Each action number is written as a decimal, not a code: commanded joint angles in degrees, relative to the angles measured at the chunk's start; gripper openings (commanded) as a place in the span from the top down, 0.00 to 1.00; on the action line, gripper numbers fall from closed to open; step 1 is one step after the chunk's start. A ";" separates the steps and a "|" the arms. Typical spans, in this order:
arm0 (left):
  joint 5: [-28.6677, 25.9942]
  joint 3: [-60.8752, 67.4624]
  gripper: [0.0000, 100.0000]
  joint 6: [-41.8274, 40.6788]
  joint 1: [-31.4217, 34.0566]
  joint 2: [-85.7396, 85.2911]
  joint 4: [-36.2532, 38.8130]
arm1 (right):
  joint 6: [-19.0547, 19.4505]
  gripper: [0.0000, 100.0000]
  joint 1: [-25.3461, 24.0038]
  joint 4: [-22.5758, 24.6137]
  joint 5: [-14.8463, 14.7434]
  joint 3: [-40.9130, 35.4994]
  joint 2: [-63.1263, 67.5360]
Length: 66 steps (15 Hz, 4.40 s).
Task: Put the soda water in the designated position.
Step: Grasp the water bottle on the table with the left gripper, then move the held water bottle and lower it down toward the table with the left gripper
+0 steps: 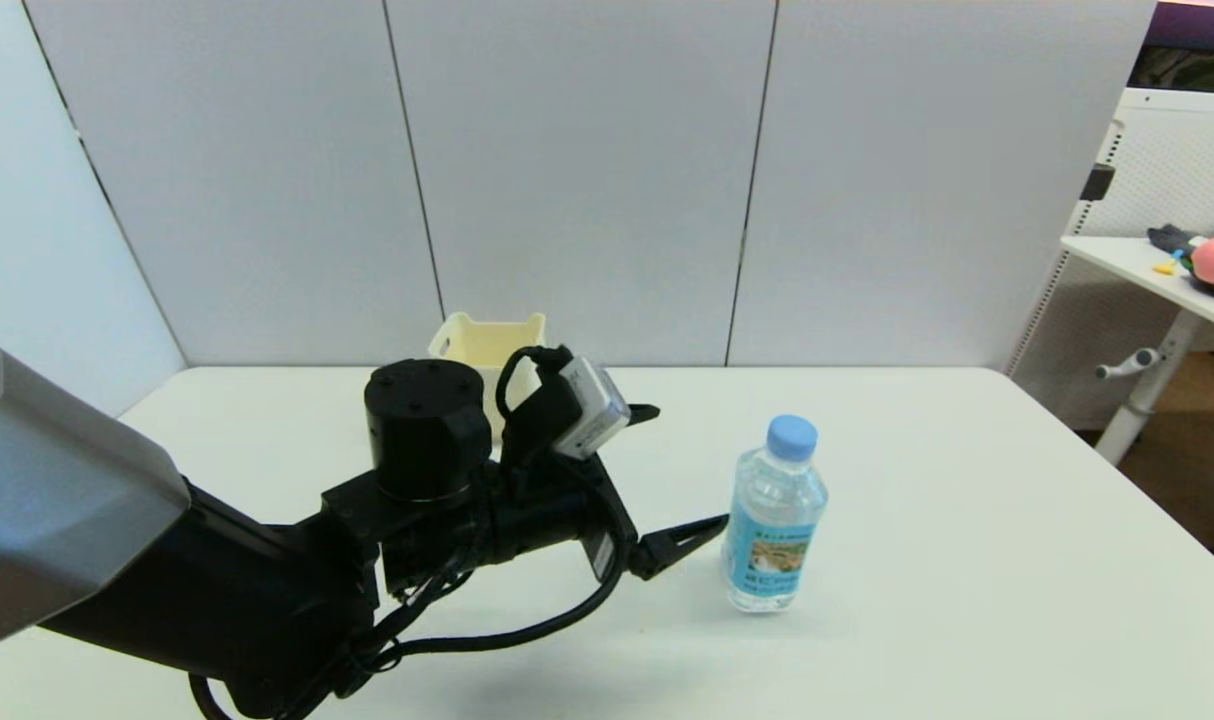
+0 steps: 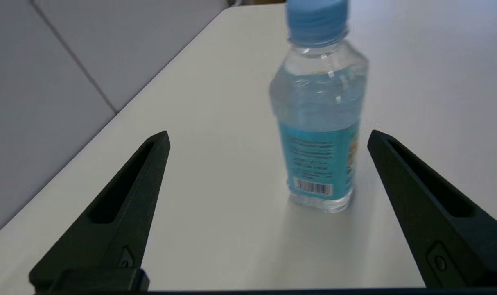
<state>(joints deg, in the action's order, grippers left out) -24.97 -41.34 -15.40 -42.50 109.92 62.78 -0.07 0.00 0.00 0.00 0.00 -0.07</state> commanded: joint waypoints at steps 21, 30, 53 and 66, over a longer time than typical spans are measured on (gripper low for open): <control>-5.18 -19.13 0.00 7.66 -6.20 21.39 10.52 | -0.01 0.00 0.00 0.00 0.00 0.00 0.07; -4.92 -19.22 0.00 7.57 -6.11 22.00 12.80 | -0.01 0.00 0.00 0.00 0.00 0.00 0.07; -3.77 -19.31 1.00 7.66 -4.17 17.96 15.35 | -0.01 0.00 0.00 0.00 0.00 0.00 0.07; 4.31 -16.05 1.00 7.49 17.45 -6.65 -4.42 | -0.01 0.00 0.00 0.00 0.00 0.00 0.07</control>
<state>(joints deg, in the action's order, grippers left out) -20.92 -58.41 -7.90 -29.55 108.41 59.23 -0.10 0.00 0.00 0.00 0.00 -0.07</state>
